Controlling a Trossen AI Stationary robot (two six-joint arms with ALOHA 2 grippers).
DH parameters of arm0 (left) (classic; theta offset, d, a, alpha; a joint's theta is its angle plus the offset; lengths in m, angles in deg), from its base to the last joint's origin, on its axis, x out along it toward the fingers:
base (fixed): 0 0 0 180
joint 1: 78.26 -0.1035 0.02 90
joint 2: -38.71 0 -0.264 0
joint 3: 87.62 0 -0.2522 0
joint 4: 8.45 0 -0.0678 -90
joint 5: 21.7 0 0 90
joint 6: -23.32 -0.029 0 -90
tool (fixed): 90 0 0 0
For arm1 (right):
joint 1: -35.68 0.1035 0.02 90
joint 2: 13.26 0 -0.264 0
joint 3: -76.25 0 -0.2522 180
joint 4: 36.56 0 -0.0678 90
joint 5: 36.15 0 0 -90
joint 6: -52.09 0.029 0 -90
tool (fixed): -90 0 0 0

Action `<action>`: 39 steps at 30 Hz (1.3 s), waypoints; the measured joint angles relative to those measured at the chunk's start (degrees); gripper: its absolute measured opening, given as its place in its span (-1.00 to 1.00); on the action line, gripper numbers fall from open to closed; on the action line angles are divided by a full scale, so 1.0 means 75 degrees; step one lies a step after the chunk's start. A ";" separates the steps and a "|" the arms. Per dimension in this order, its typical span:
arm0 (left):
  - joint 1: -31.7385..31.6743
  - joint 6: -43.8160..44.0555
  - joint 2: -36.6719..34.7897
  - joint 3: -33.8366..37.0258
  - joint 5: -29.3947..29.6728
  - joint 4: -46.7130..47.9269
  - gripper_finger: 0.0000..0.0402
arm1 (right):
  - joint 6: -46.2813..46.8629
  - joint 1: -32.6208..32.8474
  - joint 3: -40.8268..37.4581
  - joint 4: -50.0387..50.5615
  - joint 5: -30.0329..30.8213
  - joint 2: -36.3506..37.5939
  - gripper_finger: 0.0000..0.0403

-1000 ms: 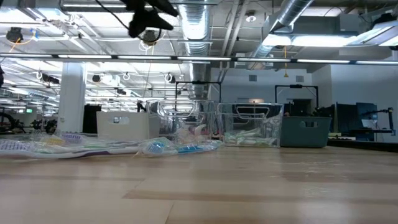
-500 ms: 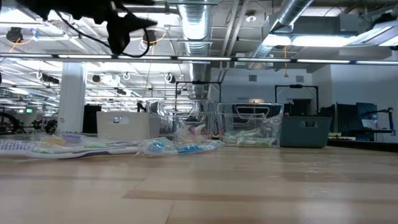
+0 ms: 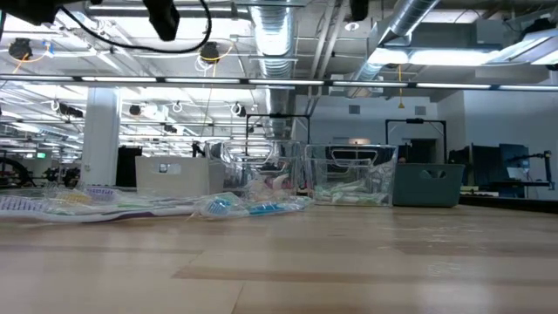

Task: Pick & Place Toothbrushes
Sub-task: Put the violet toothbrush into the white bin

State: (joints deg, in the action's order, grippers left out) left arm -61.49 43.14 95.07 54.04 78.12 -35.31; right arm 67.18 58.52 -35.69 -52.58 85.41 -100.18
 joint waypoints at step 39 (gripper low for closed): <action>-0.0585 -0.1594 0.1789 -0.1955 0.0919 0.1988 -0.21 | -0.1017 -0.0199 0.0326 0.0350 -0.0208 0.0492 -0.75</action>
State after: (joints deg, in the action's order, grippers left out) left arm -65.88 31.18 108.49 39.38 85.01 -20.41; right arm 59.56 57.02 -33.24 -49.96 83.85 -96.49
